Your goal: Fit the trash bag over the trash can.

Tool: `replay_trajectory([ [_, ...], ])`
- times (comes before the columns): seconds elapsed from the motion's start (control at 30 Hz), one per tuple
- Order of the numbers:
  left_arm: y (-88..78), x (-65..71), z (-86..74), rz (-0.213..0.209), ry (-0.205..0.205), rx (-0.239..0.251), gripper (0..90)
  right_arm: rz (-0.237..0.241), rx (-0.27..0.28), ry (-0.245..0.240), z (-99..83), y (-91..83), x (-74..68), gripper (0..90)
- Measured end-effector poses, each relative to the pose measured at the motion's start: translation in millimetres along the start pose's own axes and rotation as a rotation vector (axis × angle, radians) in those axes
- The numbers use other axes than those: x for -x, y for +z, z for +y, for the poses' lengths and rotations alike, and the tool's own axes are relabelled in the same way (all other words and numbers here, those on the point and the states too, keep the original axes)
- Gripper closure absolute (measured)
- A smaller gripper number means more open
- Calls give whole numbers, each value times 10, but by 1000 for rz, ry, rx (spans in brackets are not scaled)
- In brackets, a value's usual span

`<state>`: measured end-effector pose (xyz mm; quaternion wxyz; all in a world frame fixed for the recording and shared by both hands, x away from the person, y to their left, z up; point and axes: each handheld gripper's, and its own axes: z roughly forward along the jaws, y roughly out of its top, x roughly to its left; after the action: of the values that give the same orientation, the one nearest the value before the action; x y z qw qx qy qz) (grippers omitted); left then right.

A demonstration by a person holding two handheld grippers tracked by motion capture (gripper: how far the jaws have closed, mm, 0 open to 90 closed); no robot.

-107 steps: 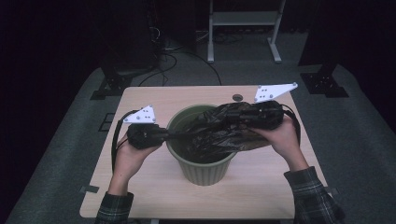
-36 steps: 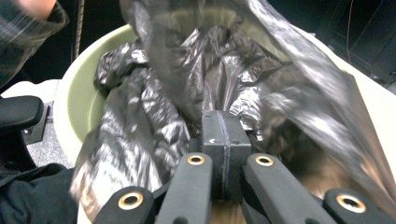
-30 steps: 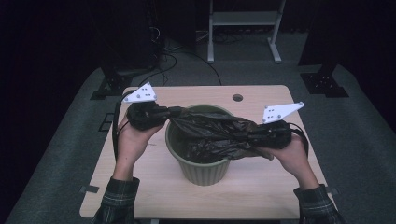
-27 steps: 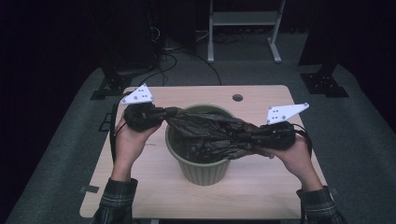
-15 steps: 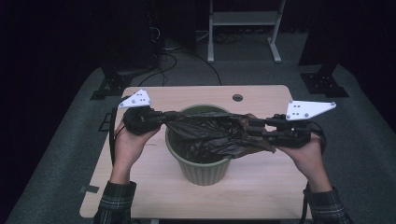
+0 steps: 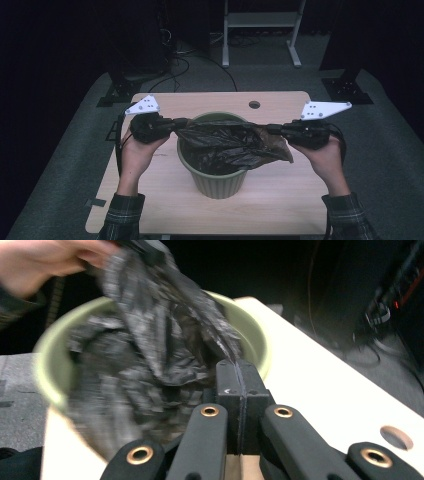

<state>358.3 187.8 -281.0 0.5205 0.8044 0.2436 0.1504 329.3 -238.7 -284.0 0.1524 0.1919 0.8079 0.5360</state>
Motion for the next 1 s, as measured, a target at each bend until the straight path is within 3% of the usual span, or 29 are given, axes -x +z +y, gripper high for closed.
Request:
replay_trajectory([
  [0.13, -23, -81, -63, 34, -23, -6, 898, 68, 10, -47, 18, -101, -243, 900],
  [0.23, -44, -131, -113, 55, -35, -9, 898, 109, -17, -54, -70, -112, -371, 900],
  [0.53, -102, -244, -247, 111, -57, -34, 898, 231, -29, -7, -462, -193, -576, 900],
  [0.8, -92, -364, -392, 163, -75, -69, 898, 328, -128, 14, -839, -124, -826, 900],
  [0.97, 13, -340, -415, 151, -64, -87, 898, 375, -159, 59, -1033, -16, -837, 900],
  [1.0, 16, -334, -408, 140, -67, -75, 898, 356, -155, 45, -1020, -20, -838, 837],
])
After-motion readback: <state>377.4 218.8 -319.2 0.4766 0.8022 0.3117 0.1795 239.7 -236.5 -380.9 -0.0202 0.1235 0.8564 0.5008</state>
